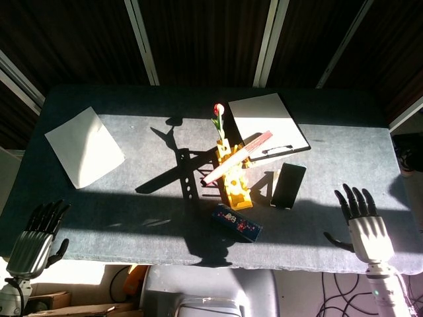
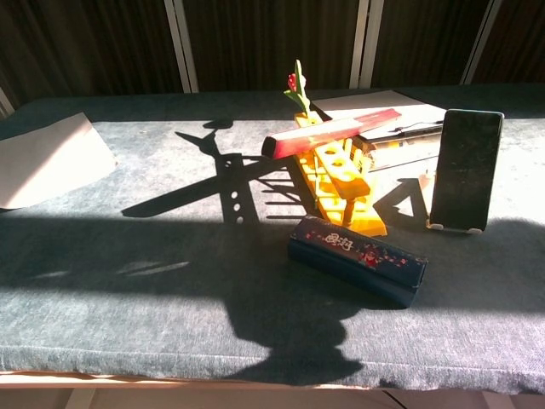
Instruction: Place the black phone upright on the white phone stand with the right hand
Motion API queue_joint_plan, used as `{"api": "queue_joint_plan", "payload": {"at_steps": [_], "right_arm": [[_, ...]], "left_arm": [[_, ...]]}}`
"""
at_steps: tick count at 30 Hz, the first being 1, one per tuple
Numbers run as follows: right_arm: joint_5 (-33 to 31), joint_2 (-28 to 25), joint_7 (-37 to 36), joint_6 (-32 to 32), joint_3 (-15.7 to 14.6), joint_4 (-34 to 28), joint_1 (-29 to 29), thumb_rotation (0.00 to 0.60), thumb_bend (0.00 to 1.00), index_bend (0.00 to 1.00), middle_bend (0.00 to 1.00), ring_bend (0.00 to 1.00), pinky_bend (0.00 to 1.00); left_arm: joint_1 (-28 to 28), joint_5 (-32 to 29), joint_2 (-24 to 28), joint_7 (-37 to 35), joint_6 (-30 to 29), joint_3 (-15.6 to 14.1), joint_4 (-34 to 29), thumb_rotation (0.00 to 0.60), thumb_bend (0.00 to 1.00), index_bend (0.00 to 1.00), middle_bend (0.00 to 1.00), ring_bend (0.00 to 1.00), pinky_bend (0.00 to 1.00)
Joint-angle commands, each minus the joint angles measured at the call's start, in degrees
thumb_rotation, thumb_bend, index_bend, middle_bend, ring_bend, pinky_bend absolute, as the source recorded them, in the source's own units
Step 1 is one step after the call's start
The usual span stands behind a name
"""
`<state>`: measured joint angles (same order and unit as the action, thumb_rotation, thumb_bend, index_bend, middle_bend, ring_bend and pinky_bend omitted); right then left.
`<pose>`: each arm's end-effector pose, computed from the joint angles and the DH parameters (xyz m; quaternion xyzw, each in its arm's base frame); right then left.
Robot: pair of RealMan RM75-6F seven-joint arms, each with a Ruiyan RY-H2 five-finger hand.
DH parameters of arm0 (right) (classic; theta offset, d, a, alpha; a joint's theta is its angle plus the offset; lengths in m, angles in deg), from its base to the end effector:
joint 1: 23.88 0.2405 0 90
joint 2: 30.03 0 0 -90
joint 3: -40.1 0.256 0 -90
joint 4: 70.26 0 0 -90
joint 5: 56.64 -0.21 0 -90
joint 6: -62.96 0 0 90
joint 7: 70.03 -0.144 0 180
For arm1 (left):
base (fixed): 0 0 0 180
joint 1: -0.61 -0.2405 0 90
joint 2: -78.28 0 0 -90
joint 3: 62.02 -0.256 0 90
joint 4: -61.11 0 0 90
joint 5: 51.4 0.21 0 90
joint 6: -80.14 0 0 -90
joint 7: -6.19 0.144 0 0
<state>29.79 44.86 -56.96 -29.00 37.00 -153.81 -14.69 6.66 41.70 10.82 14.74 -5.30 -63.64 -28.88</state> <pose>-0.3074 -0.1839 0.1126 0.6415 -0.2953 0.3594 0.6100 -0.2995 0.1695 0.1275 -0.6717 -0.3299 -0.3583 0.5582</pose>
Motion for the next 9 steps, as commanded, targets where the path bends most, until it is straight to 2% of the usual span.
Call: {"api": "queue_joint_plan", "payload": {"at_steps": [1, 9], "right_arm": [[-0.13, -0.44, -0.52, 0.97, 0.53, -0.05, -0.43, 0.522, 0.31, 0.0, 0.0, 0.0, 0.0], [1.0, -0.68, -0.92, 1.29, 1.24, -0.38, -1.27, 0.523, 0.31, 0.0, 0.0, 0.0, 0.0]], "left_arm": [[0.16, -0.69, -0.13, 0.75, 0.73, 0.21, -0.43, 0.6, 0.4, 0.0, 0.0, 0.0, 0.03], [0.04, -0.42, 0.26, 0.77, 0.82, -0.19, -0.9, 0.6, 0.4, 0.0, 0.0, 0.0, 0.03]]}}
